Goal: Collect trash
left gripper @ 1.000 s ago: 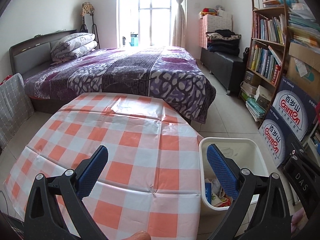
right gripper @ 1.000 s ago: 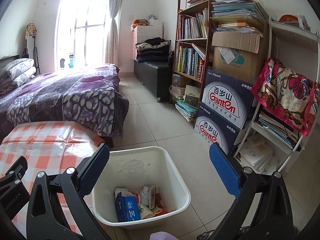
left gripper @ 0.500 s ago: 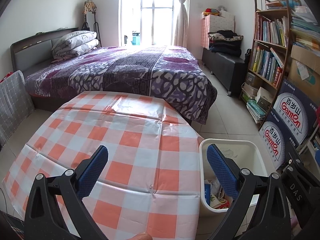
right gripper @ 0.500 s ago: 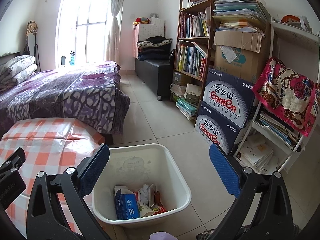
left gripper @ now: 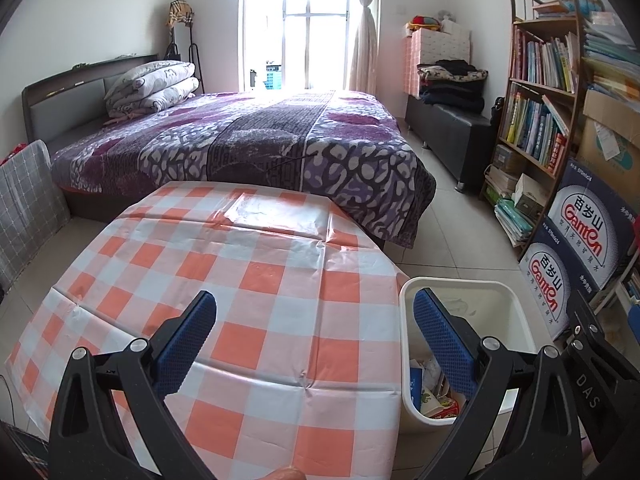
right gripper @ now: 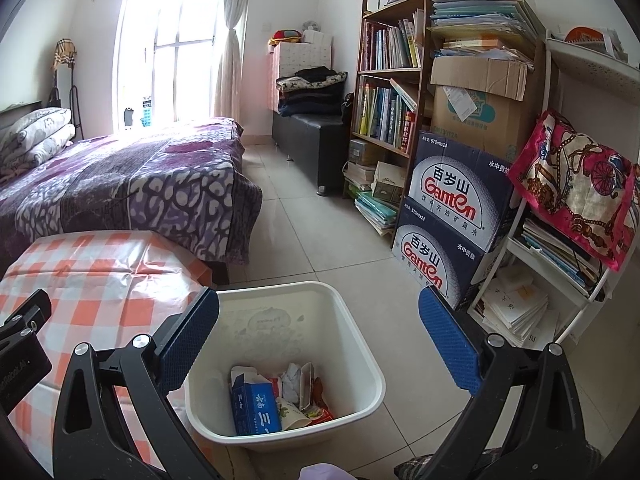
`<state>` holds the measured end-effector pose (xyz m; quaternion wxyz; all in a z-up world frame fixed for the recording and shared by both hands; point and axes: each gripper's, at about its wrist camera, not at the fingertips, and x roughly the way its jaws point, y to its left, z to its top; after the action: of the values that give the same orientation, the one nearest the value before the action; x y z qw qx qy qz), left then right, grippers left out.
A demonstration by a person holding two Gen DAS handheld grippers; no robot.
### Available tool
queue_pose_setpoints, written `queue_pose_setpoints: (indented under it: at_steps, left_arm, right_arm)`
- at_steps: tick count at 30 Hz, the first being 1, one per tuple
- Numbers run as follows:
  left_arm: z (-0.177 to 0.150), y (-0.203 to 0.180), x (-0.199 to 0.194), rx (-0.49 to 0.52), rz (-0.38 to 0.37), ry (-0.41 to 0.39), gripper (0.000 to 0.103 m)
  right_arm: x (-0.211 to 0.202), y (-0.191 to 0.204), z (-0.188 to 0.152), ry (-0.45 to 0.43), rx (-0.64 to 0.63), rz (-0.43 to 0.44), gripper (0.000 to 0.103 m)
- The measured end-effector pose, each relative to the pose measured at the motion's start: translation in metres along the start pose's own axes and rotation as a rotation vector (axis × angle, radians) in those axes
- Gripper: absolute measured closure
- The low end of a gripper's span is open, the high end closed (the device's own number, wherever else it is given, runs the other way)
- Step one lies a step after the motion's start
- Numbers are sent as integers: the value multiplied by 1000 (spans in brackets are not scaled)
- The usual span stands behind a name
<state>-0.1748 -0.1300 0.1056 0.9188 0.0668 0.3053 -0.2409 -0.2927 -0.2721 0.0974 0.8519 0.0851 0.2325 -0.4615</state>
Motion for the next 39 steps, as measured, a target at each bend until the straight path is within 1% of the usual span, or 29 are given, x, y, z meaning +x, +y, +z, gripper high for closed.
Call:
queue_pose_setpoints:
  at_steps: [24,39]
  left_arm:
    - [-2,2,3,-2,8,6,7]
    - [-5,1,8,-13,13,29,7]
  right_arm:
    - [3,4,-6,15,-7,10,7]
    - [6,7,-9,30,-21,17,7]
